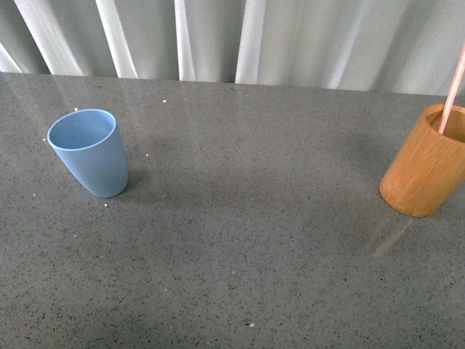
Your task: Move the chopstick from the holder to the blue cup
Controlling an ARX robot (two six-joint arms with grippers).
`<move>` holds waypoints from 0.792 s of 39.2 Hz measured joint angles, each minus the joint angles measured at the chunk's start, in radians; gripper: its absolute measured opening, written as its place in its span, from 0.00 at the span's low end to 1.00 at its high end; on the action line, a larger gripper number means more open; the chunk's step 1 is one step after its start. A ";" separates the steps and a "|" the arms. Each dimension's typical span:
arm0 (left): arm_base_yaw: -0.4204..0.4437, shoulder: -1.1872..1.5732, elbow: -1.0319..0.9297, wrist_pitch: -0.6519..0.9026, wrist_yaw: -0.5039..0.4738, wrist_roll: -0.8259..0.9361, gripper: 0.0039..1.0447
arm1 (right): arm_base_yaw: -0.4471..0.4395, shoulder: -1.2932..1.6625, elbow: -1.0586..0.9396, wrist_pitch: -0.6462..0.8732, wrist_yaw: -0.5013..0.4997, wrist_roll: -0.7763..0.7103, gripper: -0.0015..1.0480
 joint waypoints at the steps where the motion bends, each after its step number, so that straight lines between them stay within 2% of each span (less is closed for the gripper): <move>1: 0.000 0.000 0.000 0.000 0.000 0.000 0.94 | 0.000 0.000 0.000 0.000 0.000 0.000 0.90; 31: 0.000 0.000 0.000 0.000 0.000 0.000 0.94 | 0.000 0.000 0.000 0.000 0.000 0.000 0.90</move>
